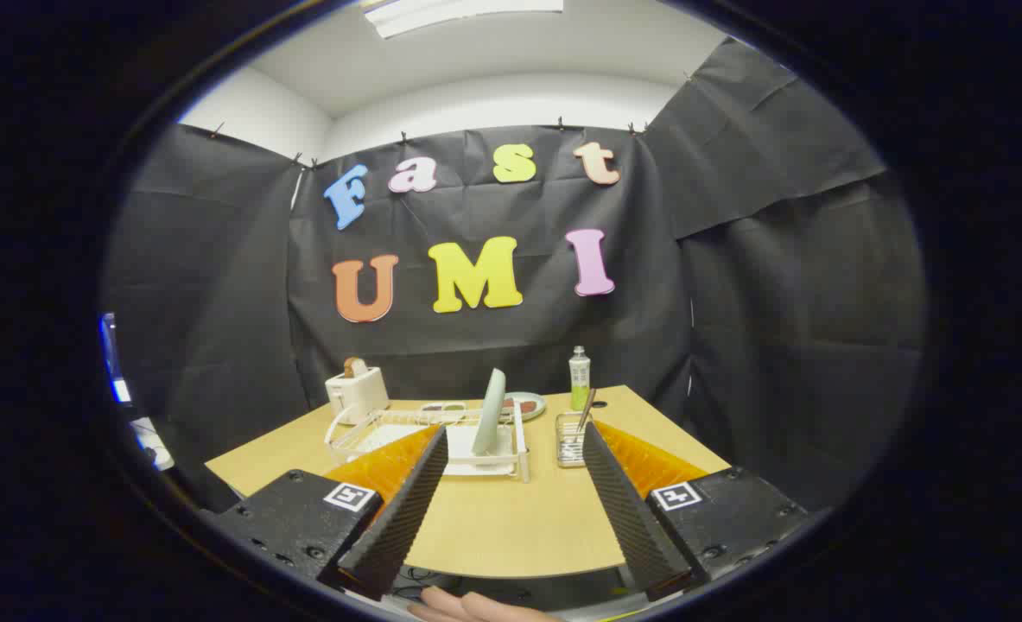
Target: Take the plate from the dish rack, then take the spoon from the basket and place it into the plate.
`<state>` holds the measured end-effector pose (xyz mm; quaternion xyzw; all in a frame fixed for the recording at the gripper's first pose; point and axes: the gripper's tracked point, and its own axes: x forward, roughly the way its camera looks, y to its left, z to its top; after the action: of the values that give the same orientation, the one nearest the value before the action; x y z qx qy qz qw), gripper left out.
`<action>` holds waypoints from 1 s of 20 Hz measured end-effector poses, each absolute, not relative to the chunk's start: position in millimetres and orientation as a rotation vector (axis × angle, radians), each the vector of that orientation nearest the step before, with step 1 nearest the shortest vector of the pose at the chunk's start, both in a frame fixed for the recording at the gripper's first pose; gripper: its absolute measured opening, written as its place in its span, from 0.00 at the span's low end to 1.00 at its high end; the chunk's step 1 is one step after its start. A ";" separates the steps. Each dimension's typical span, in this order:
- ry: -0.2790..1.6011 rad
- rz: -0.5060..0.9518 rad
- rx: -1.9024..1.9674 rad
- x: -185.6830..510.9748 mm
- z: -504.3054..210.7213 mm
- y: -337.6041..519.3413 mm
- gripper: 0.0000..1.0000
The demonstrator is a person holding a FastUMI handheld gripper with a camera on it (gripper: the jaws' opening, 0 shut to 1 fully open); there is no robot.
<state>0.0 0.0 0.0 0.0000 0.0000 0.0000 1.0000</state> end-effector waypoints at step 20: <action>0.035 0.007 -0.007 12.5 -9.6 0.6 1.00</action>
<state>12.5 0.6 -9.6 -0.0033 0.0176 0.0033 0.9998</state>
